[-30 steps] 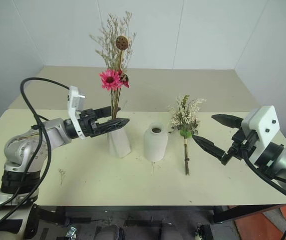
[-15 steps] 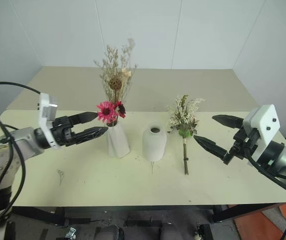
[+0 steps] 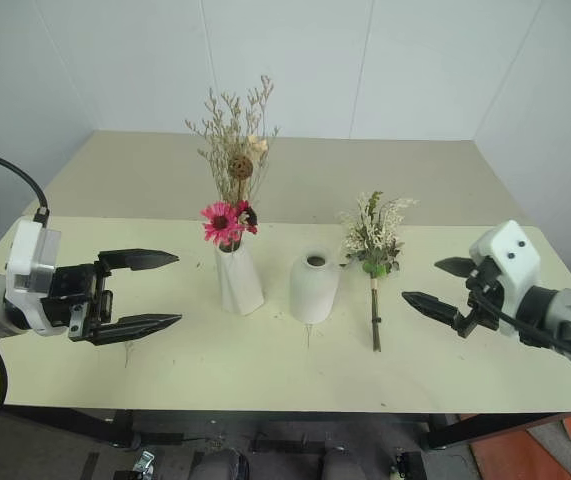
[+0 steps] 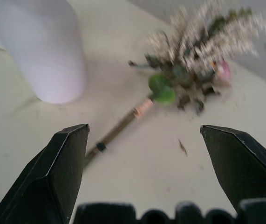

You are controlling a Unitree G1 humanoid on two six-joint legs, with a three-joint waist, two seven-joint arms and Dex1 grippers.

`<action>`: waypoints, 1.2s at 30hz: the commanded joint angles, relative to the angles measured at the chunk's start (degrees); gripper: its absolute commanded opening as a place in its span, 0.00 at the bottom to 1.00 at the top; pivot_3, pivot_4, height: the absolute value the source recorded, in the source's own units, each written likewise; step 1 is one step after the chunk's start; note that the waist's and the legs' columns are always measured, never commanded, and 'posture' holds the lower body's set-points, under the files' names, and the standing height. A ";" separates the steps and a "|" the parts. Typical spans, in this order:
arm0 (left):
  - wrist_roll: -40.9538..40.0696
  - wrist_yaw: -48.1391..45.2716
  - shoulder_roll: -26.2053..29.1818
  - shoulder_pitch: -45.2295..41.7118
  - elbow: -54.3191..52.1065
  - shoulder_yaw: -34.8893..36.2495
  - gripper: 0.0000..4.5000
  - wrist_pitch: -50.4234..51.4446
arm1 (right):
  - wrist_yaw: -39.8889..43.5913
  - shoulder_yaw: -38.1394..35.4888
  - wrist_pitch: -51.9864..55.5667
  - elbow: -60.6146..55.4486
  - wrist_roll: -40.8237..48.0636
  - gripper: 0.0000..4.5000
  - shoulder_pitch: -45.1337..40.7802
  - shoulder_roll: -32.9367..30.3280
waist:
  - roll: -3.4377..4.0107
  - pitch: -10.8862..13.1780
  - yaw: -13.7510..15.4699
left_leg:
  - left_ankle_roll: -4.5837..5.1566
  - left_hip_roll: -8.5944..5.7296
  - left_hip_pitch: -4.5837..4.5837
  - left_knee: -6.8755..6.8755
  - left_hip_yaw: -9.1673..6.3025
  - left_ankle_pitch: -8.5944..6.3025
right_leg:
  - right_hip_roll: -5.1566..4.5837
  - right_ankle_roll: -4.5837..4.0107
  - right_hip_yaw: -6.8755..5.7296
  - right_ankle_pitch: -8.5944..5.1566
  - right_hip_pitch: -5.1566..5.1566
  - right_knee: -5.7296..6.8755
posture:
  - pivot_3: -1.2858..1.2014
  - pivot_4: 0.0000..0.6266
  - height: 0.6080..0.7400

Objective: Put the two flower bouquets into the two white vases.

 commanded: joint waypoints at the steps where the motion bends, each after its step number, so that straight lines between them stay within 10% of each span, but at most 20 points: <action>1: -2.89 -0.23 0.53 -1.39 -3.23 0.74 0.99 -0.71 | -3.37 2.09 11.36 2.36 2.74 1.00 -8.05 -1.05 | 0.04 0.03 -0.43 | 0.00 0.00 -0.03 0.00 0.00 0.00 | 0.00 0.00 0.01 0.00 -0.03 0.00 | 0.52 0.24 1.00; 9: -4.58 -1.03 1.46 -2.16 -3.15 -0.10 0.99 -0.35 | -4.52 17.58 29.24 14.30 1.13 1.00 -28.07 2.58 | 0.11 0.08 -0.72 | 0.03 0.02 -0.19 -0.05 -0.01 -0.01 | 0.06 -0.01 0.04 0.00 -0.25 0.02 | 0.52 0.24 1.00; 26: -2.07 -0.02 -1.80 -5.05 -0.89 -5.02 0.99 -2.85 | -7.55 32.56 21.70 46.56 -17.13 1.00 -49.13 21.57 | 0.16 0.11 -0.59 | 0.04 0.01 -0.91 0.06 0.00 0.00 | 0.06 0.05 0.01 0.10 -0.97 0.10 | 0.52 0.24 1.00; 36: -1.58 1.15 -1.94 -3.89 -1.76 -4.65 1.00 -3.33 | -6.28 33.03 16.45 45.75 -21.51 0.35 -46.22 23.70 | 0.17 0.11 -0.76 | 0.04 0.01 -0.84 0.07 0.00 0.00 | 0.06 0.05 0.02 0.11 -0.96 0.21 | 0.52 0.24 1.00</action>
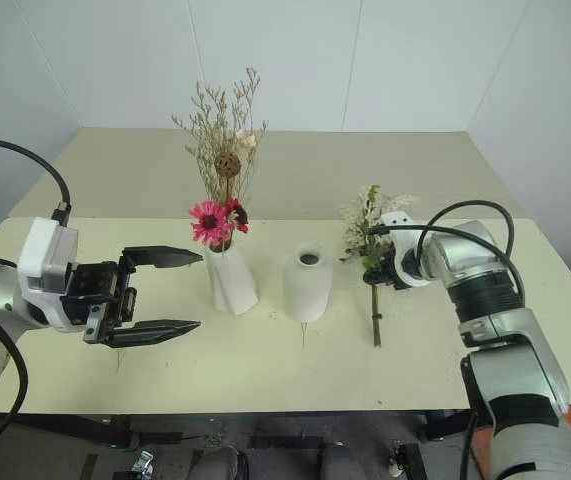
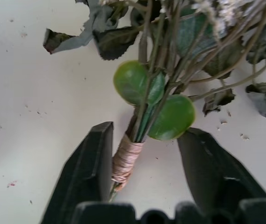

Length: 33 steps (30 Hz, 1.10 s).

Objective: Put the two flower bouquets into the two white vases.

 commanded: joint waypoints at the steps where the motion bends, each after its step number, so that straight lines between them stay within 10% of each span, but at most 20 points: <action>1: -0.06 0.80 -0.11 0.34 -1.65 0.97 1.00 -1.13 | -0.02 -1.30 -1.50 -1.41 -1.74 0.28 0.60 0.24 | 0.00 0.00 -0.01 | 0.00 0.00 0.00 0.01 0.00 0.00 | 0.00 0.00 0.00 0.00 0.00 0.01 | 0.52 0.24 1.00; 5: -0.21 2.15 -0.37 1.31 -2.33 1.44 1.00 -0.95 | -4.44 -7.63 0.70 -4.41 -1.90 0.05 2.77 0.87 | 0.00 0.00 0.03 | 0.00 0.00 0.02 0.01 0.00 0.00 | 0.00 0.00 0.00 0.00 0.01 0.00 | 0.52 0.24 1.00; 21: -0.34 15.63 -2.01 5.40 -8.08 1.36 1.00 2.39 | -18.78 -45.71 -17.30 -48.43 8.97 0.05 18.39 16.57 | 0.14 0.05 -0.59 | -0.03 0.00 0.13 0.02 -0.02 0.02 | 0.03 0.01 0.11 0.02 0.02 0.24 | 0.52 0.24 1.00; 33: -1.02 16.39 -1.38 4.70 -7.73 1.56 1.00 4.17 | -16.01 -34.57 -26.32 -56.86 16.91 0.05 17.16 20.32 | 0.16 0.06 -0.82 | -0.04 0.00 0.25 0.02 -0.03 0.02 | 0.03 -0.06 0.10 -0.03 0.02 0.48 | 0.52 0.24 1.00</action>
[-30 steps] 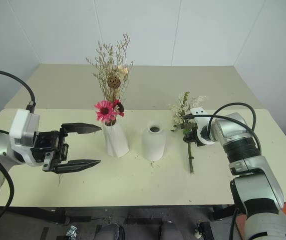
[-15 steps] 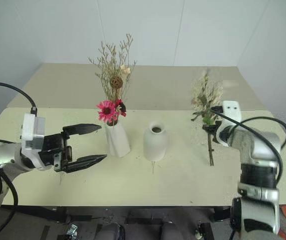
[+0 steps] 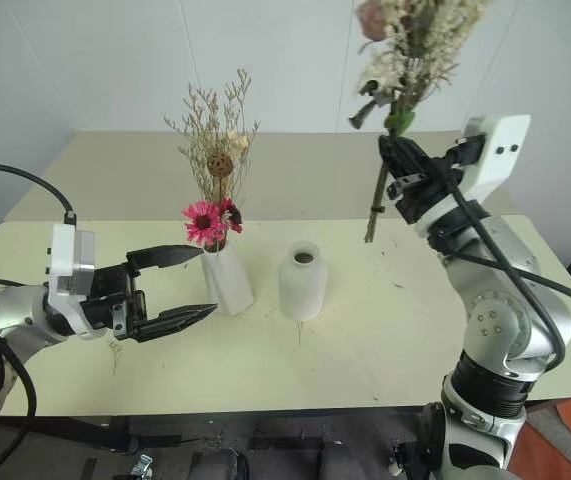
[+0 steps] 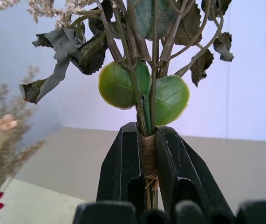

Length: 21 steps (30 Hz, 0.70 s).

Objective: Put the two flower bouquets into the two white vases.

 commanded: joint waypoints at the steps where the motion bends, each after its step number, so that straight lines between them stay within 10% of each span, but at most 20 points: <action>1: -0.98 0.31 0.89 -0.41 -0.94 1.40 1.00 0.40 | -0.37 2.72 -4.02 -2.04 1.08 0.05 -0.56 0.92 | 0.00 0.00 -0.01 | 0.00 0.00 -0.01 0.00 0.00 0.00 | 0.00 0.00 0.00 0.00 -0.01 0.00 | 0.52 0.24 1.00; 21: -0.47 -0.29 1.53 -1.31 -0.08 1.07 1.00 0.99 | -1.31 14.07 -11.38 0.23 -0.59 0.05 3.54 4.58 | 0.00 0.00 0.08 | -0.01 0.00 -0.02 0.00 0.00 0.00 | 0.00 -0.02 -0.02 -0.01 -0.02 0.00 | 0.52 0.24 1.00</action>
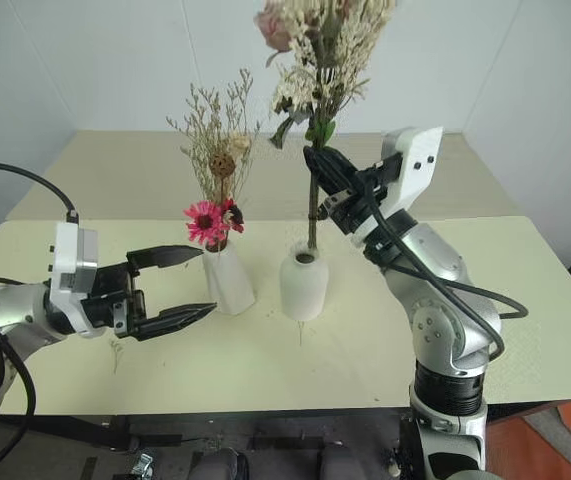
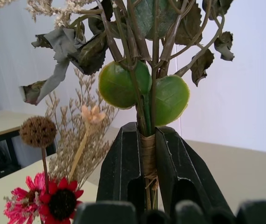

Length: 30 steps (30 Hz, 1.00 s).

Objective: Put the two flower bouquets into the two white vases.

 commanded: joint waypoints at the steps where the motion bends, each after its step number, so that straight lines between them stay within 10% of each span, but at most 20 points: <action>1: -0.45 -0.24 0.84 -0.84 -0.30 1.02 1.00 -0.11 | -0.10 1.05 -2.77 -0.85 -0.80 0.05 0.37 0.10 | 0.00 0.00 0.00 | 0.00 0.00 0.01 0.00 0.00 0.00 | 0.00 0.00 0.00 0.00 0.00 0.01 | 0.52 0.24 1.00; 15: -0.33 -0.89 1.18 -1.58 0.33 0.93 1.00 -0.26 | -0.54 5.72 -4.98 -1.21 -3.34 0.05 8.24 1.11 | 0.00 0.00 0.09 | -0.01 0.00 0.01 0.00 0.00 0.00 | 0.00 -0.02 -0.01 -0.01 0.00 0.01 | 0.52 0.24 1.00; 27: 0.37 -1.88 1.13 -3.08 1.47 0.25 1.00 -0.52 | -1.01 6.30 -5.17 -4.59 -4.94 0.96 12.52 0.48 | 0.00 0.00 0.30 | -0.01 0.00 0.01 -0.01 0.00 0.00 | 0.01 -0.02 -0.02 -0.02 -0.01 0.00 | 0.52 0.24 1.00; 30: 0.38 -1.98 1.07 -3.23 1.57 0.25 1.00 -0.59 | -0.31 5.14 -4.19 -7.18 -3.46 0.99 15.14 -1.06 | 0.00 0.00 0.58 | -0.01 0.00 -0.01 0.00 -0.01 0.00 | 0.00 -0.01 -0.01 -0.02 0.00 -0.01 | 0.52 0.24 1.00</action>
